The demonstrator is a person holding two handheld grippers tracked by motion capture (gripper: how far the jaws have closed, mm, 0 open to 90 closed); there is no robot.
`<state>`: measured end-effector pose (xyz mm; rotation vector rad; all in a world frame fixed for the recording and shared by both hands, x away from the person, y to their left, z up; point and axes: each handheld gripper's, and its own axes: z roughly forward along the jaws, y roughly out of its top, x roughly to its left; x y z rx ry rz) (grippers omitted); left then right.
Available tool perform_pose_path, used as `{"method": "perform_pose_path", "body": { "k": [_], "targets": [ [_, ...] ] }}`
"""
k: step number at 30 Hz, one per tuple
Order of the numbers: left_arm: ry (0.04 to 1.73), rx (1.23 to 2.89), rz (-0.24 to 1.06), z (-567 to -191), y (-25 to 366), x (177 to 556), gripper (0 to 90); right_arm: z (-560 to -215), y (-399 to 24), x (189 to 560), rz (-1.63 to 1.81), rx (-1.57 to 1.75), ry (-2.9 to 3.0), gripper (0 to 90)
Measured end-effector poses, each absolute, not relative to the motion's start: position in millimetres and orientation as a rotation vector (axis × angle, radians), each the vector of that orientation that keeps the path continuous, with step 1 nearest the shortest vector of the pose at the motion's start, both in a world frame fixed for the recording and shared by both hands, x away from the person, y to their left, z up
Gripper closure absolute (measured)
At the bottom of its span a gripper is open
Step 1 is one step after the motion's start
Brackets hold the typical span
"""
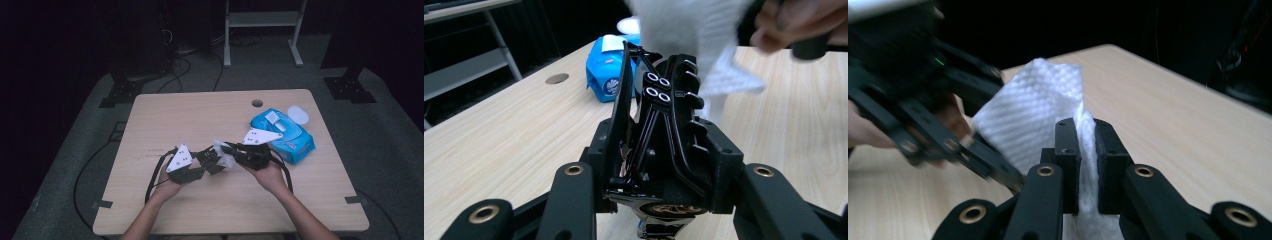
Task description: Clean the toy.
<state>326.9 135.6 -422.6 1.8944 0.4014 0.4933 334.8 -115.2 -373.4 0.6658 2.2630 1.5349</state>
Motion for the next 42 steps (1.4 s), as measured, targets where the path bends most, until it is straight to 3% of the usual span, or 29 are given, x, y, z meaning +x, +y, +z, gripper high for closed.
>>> {"method": "perform_pose_path", "body": {
  "k": [30, 42],
  "targets": [
    [0.413, 1.856, 0.499, -419.8, 136.9, 327.6, 58.0, -351.4, -79.6, 324.2, 1.440, 0.480, 2.333, 82.6],
    [0.411, 1.840, 0.480, -422.1, 135.1, 327.6, 58.0, -359.3, -96.6, 336.4, 1.403, 0.572, 2.317, 82.6]
  ]
}}
